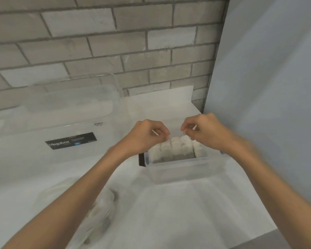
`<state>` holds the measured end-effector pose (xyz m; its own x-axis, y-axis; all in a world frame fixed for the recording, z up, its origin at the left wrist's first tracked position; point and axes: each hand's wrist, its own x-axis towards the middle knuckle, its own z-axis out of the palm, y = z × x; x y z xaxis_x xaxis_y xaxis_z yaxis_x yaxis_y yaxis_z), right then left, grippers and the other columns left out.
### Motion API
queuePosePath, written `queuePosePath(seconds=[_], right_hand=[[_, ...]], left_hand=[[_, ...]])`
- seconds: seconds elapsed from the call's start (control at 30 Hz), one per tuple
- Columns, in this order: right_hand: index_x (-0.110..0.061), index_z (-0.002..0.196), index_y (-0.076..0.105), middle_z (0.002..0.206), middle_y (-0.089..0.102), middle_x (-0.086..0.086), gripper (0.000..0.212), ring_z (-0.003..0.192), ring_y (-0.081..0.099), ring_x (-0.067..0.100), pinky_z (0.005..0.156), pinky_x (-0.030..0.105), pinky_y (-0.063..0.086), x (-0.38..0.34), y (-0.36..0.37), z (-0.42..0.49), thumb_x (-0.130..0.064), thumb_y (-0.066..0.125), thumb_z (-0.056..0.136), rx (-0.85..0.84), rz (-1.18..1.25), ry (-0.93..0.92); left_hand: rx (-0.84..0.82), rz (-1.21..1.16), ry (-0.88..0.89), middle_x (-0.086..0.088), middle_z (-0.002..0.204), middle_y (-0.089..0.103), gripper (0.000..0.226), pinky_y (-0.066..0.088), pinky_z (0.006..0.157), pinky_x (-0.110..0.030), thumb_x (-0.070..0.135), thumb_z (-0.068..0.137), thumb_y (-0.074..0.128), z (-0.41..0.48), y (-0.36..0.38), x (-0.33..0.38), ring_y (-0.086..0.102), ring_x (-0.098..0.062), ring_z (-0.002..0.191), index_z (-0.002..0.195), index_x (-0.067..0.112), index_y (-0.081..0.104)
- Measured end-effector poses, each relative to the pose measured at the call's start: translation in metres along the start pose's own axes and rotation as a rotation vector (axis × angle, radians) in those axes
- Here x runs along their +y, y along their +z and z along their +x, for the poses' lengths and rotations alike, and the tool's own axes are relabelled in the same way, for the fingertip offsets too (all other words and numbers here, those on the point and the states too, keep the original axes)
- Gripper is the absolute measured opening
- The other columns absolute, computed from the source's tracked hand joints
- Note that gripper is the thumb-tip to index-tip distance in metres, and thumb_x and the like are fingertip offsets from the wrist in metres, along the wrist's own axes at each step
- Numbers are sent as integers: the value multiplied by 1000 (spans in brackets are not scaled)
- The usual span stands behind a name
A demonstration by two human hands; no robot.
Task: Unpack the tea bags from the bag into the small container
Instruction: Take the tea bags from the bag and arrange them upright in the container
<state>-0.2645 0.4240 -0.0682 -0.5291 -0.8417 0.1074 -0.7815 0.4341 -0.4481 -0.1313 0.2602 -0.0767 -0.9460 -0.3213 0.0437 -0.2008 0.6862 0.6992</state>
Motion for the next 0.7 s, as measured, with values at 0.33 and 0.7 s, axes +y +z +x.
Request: queuePosePath(seconds=[0.33,0.7], right_hand=[[-19,97,70,92,69,-1,15,67,54,-2,76,32,53,-133,89,17,-20,56,93,-224,92,-291],[-11,102,70,95,50,1,21,90,54,22,64,29,38,-207,164,-6,-6,51,92,-266,-114,-395]], left_hand=[[142,-55,-269,8,82,73,7,50,72,-19,22,85,70,-143,-62,-88,67,-7,75,87,28,74],[86,103,-378,13,89,70,10,52,78,-21,20,86,68,-211,-56,-144,66,-5,79,87,29,70]])
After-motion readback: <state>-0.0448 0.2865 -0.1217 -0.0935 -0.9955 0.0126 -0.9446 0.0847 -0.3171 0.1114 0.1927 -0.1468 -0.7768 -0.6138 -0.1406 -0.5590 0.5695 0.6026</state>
